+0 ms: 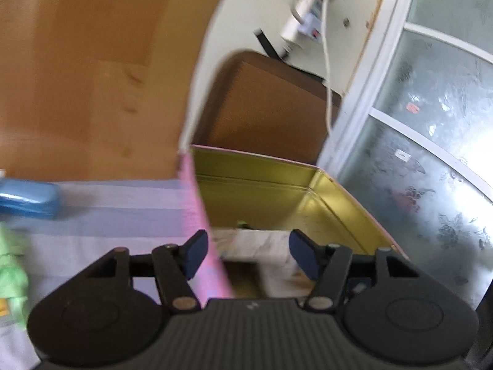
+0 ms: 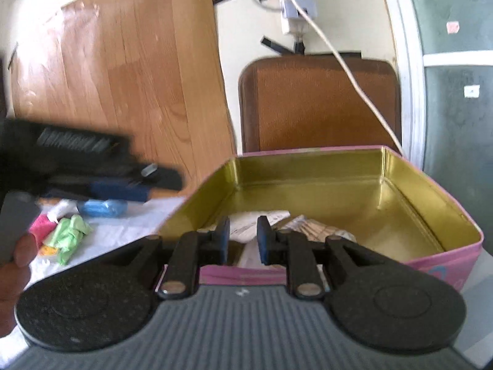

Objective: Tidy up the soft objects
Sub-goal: 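Move the right gripper back to the green cloth, then grasp the green cloth with the right gripper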

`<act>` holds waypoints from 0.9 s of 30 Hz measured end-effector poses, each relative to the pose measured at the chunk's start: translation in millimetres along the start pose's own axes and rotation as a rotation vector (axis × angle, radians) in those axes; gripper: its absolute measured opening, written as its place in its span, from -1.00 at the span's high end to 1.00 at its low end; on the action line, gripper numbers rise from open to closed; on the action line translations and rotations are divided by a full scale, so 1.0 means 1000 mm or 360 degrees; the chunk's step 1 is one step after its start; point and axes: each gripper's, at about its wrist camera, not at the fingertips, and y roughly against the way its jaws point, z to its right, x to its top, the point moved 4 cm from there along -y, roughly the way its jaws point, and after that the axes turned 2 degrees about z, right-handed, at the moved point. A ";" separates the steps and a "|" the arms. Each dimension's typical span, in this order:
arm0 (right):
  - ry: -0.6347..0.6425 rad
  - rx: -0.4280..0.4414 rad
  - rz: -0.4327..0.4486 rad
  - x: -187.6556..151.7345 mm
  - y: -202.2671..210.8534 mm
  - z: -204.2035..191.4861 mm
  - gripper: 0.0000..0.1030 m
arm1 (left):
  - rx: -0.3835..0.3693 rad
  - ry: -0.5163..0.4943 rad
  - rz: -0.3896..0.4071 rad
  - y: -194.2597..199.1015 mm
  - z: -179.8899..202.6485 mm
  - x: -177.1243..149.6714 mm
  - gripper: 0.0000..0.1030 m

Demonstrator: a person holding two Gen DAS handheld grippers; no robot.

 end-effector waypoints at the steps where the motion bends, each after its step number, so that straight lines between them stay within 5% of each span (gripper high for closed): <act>1: -0.0003 0.0003 0.0028 0.001 0.007 -0.006 0.55 | 0.0029 -0.0001 0.0035 0.013 -0.009 -0.003 -0.25; 6: 0.0000 0.0156 0.0087 0.006 0.017 -0.043 0.55 | 0.0268 0.0077 0.0158 0.079 -0.076 -0.030 -0.26; 13: 0.0101 0.0526 -0.0196 -0.014 -0.018 -0.143 0.55 | 0.0737 0.0376 0.0272 0.155 -0.197 -0.072 -0.26; 16: 0.0255 0.0634 -0.0263 -0.020 -0.032 -0.193 0.44 | 0.0850 0.0482 0.0361 0.181 -0.230 -0.085 -0.26; 19: 0.0333 0.0710 -0.0318 -0.025 -0.051 -0.235 0.09 | 0.0746 0.0689 0.0473 0.199 -0.253 -0.091 -0.26; 25: 0.0296 0.0519 -0.0486 -0.024 -0.131 -0.255 0.00 | 0.0717 0.0557 0.0496 0.196 -0.240 -0.087 -0.30; 26: 0.0284 0.0517 -0.0547 -0.026 -0.144 -0.255 0.05 | 0.0724 0.0522 0.0496 0.194 -0.236 -0.086 -0.30; 27: 0.0261 0.0529 -0.0619 -0.029 -0.152 -0.255 0.46 | 0.0729 0.0496 0.0499 0.192 -0.234 -0.086 -0.30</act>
